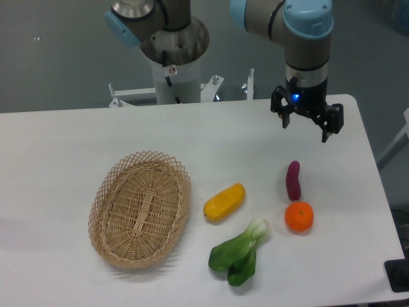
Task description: Pick up the sweet potato from the table
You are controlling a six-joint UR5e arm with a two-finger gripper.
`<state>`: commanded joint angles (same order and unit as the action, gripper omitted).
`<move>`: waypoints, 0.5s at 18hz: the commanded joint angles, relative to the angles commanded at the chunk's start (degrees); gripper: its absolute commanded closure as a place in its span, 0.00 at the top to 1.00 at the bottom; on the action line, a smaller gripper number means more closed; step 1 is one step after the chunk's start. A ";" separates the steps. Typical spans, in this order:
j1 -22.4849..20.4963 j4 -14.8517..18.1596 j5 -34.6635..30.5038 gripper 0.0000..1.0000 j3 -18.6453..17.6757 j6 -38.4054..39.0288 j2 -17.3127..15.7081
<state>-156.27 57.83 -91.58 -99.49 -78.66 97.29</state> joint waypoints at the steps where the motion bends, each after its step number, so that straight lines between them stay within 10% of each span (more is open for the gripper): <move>1: 0.00 0.00 0.00 1.00 -0.09 0.00 0.00; 9: 0.00 0.09 0.09 1.00 -0.44 0.00 0.00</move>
<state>-156.27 57.92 -91.49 -99.93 -78.66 97.29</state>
